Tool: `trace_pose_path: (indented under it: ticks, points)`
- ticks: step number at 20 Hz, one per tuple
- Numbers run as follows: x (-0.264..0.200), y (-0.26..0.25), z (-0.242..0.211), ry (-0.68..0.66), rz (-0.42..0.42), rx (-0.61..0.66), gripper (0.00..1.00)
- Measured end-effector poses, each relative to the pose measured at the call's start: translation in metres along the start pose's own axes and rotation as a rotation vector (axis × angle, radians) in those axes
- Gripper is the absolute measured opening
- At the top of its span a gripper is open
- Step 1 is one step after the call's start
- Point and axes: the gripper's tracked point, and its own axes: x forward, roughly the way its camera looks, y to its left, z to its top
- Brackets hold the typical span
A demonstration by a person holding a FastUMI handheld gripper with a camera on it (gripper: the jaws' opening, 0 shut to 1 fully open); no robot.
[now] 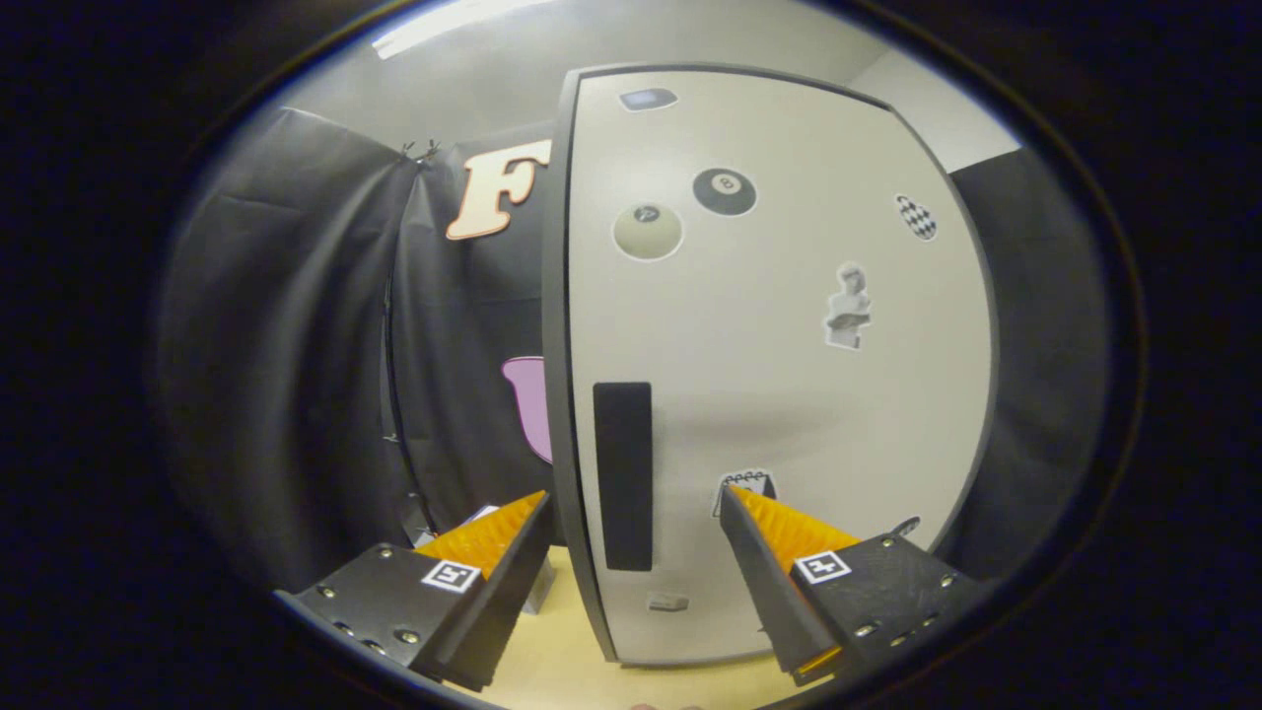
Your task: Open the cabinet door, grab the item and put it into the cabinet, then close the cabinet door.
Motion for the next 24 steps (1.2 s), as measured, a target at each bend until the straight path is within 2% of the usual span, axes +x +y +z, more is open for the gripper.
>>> trace_pose_path:
  ticks: [2, 5, 6, 7, 9, 13, 15, 24]
  points:
    - [0.015, 0.001, -0.006, 0.018, -0.005, 0.0, 1.0]
    - [0.025, -0.005, -0.005, 0.009, -0.043, -0.01, 0.57]
    - [0.027, -0.008, -0.006, 0.007, -0.057, -0.01, 0.56]
    - [0.029, -0.003, -0.007, 0.015, -0.028, 0.004, 0.55]
    - [0.03, -0.001, -0.007, 0.023, -0.047, 0.009, 0.3]
    - [0.026, 0.0, -0.009, 0.03, -0.039, 0.02, 0.26]
    - [0.024, 0.0, -0.011, 0.038, -0.02, 0.02, 0.2]
    - [-0.028, -0.013, -0.009, 0.03, -0.028, 0.076, 0.2]
